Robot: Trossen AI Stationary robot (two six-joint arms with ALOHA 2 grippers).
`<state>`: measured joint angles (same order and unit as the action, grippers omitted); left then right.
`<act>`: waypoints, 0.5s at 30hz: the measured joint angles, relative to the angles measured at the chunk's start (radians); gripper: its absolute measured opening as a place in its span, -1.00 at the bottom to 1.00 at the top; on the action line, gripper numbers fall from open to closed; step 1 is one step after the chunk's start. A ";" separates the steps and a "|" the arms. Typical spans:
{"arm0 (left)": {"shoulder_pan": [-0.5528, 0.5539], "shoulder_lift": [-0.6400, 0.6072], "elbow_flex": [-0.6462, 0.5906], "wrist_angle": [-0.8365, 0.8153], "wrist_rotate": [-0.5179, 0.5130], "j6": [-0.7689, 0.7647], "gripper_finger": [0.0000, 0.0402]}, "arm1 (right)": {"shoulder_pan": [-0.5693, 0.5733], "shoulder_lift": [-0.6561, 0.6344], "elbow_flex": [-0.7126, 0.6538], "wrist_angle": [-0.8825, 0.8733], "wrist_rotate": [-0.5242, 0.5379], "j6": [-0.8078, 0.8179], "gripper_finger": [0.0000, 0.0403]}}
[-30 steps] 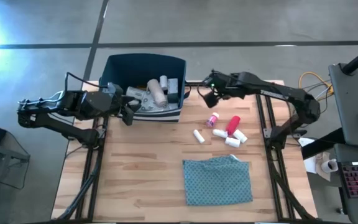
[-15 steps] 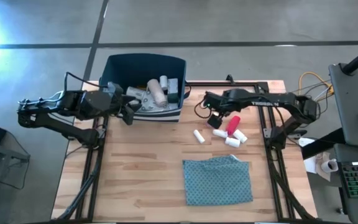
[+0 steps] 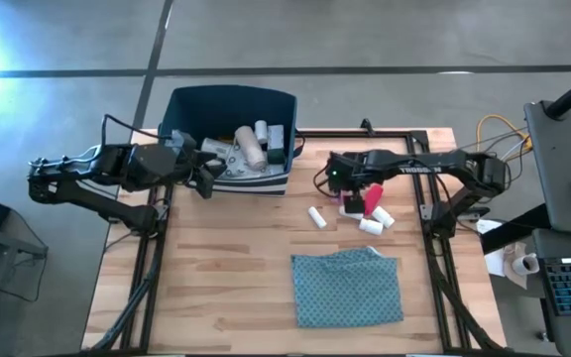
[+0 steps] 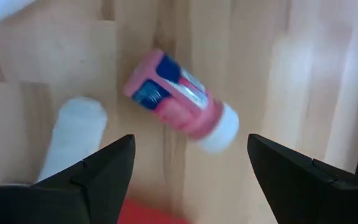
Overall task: Pick & place medical supplies in basket/bin
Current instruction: Put the pink medicine bottle into the blue bin
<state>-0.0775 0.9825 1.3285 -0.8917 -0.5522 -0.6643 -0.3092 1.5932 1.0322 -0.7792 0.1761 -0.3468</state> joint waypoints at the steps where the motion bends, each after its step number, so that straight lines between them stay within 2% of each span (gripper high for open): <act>1: 0.000 0.000 0.000 0.000 0.000 0.000 0.15 | 0.000 0.000 -0.018 0.037 -0.003 -0.053 0.50; 8: 0.000 0.000 0.000 0.000 0.000 0.000 0.15 | 0.000 0.000 -0.108 0.249 -0.002 -0.319 0.50; 15: 0.000 0.000 0.000 -0.001 -0.001 0.000 0.15 | -0.003 0.045 -0.129 0.267 -0.011 -0.372 0.50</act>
<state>-0.0772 0.9829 1.3285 -0.8923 -0.5528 -0.6647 -0.3122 1.6386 0.9034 -0.5118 0.1654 -0.7189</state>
